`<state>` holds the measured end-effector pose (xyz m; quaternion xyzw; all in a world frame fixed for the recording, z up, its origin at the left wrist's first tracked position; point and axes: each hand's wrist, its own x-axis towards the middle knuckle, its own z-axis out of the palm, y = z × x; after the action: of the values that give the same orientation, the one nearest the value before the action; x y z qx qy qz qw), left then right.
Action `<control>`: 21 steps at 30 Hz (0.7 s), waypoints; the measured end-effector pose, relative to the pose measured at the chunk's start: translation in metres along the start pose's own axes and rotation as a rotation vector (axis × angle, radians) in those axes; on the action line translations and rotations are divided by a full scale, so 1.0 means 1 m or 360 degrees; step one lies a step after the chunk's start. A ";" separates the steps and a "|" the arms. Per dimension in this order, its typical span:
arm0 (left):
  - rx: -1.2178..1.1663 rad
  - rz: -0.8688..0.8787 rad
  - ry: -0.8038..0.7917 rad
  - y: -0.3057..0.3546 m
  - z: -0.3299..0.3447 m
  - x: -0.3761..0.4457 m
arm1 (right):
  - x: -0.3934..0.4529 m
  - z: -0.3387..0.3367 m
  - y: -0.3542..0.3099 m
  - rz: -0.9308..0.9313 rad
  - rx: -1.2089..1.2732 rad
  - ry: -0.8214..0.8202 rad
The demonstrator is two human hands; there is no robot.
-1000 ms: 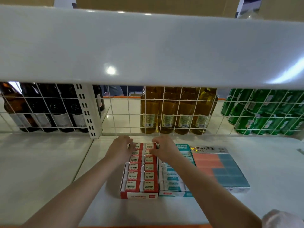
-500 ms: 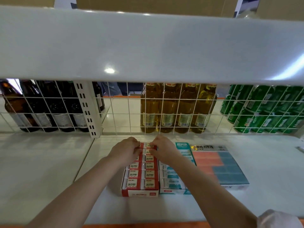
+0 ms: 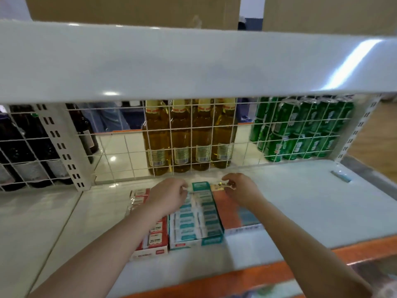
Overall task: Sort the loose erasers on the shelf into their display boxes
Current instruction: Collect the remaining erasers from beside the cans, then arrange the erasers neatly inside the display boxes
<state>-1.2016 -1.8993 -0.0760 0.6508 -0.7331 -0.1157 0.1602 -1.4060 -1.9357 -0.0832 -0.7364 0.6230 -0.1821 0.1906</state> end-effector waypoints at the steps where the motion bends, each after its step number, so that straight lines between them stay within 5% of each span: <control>1: -0.0007 0.0031 -0.0040 0.012 0.005 0.005 | -0.002 -0.006 0.011 0.0049 0.0003 0.0007; 21: -0.0019 0.0314 -0.0345 0.212 0.108 0.087 | -0.027 -0.124 0.239 0.0523 -0.0184 0.0195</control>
<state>-1.4467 -1.9628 -0.0880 0.5582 -0.8058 -0.1733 0.0945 -1.6759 -1.9516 -0.0989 -0.6219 0.7549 -0.1568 0.1369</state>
